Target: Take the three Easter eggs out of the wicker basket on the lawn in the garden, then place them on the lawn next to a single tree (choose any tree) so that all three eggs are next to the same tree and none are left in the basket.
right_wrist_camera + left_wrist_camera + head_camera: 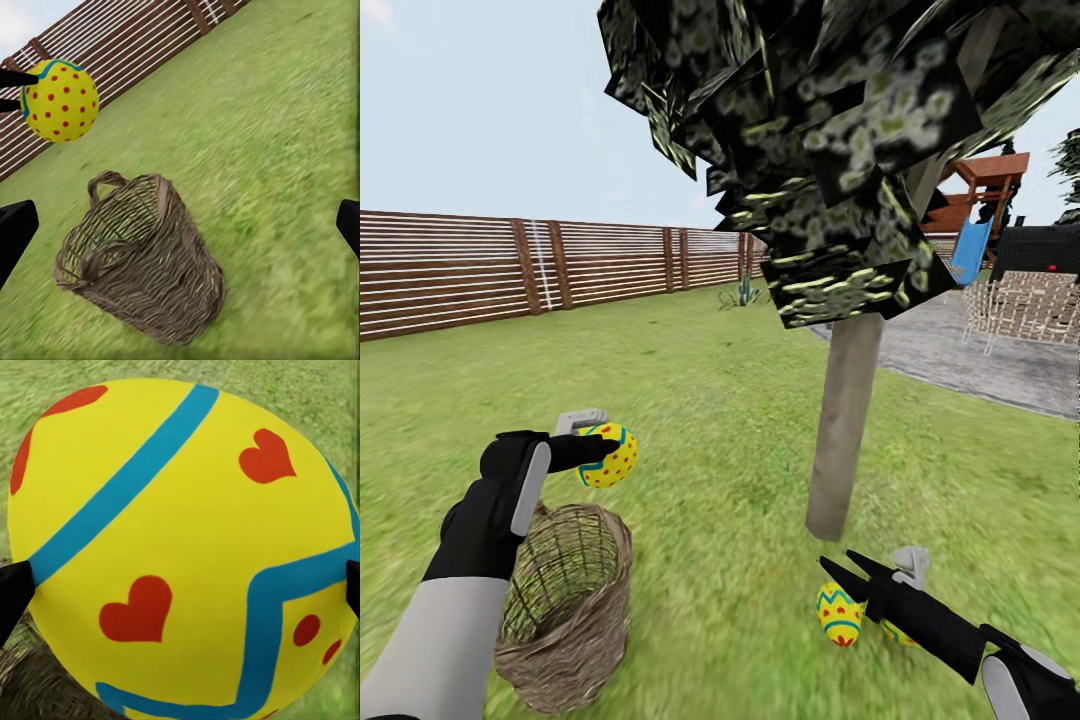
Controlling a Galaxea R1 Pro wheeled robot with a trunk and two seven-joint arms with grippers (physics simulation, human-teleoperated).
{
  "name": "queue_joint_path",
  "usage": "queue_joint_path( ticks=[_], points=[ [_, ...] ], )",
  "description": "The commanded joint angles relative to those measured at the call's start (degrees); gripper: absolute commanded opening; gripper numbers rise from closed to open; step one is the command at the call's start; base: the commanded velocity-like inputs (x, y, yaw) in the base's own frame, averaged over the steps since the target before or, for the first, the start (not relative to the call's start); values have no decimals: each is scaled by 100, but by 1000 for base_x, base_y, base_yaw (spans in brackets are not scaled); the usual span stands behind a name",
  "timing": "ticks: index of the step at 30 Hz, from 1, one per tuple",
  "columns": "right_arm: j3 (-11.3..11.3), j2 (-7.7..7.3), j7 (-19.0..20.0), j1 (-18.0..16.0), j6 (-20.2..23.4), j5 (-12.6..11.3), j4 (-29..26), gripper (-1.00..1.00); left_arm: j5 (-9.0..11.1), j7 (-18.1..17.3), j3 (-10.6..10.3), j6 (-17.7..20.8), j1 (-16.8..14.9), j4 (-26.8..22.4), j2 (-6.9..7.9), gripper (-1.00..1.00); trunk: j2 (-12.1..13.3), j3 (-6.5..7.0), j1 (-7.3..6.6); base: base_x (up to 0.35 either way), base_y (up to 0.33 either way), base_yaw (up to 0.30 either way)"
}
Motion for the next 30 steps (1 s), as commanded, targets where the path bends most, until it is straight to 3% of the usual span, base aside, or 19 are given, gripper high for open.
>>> queue_joint_path(
  ticks=[1, 13, 19, 30],
  points=[
    [-7, -1, 7, -3, 42, -47, 2, 100, -5, -23, 3, 28, -5, -1, -4, -100, -3, -6, -1, 0, -282, -16],
    [-4, 4, 7, -3, 42, -43, 2, 100, -8, -21, -1, 28, -8, 28, -7, -100, -3, 48, -1, 0, -282, -173],
    [-2, 0, 11, -3, 40, -51, 2, 100, -522, -22, 7, 28, -6, 59, -18, -100, -3, 75, -1, 0, -282, -172],
    [-9, 2, 16, -3, 36, -54, 2, 100, -617, -20, -38, 28, -8, 269, -24, -100, -3, 78, -1, 0, -282, -13]
  ],
)
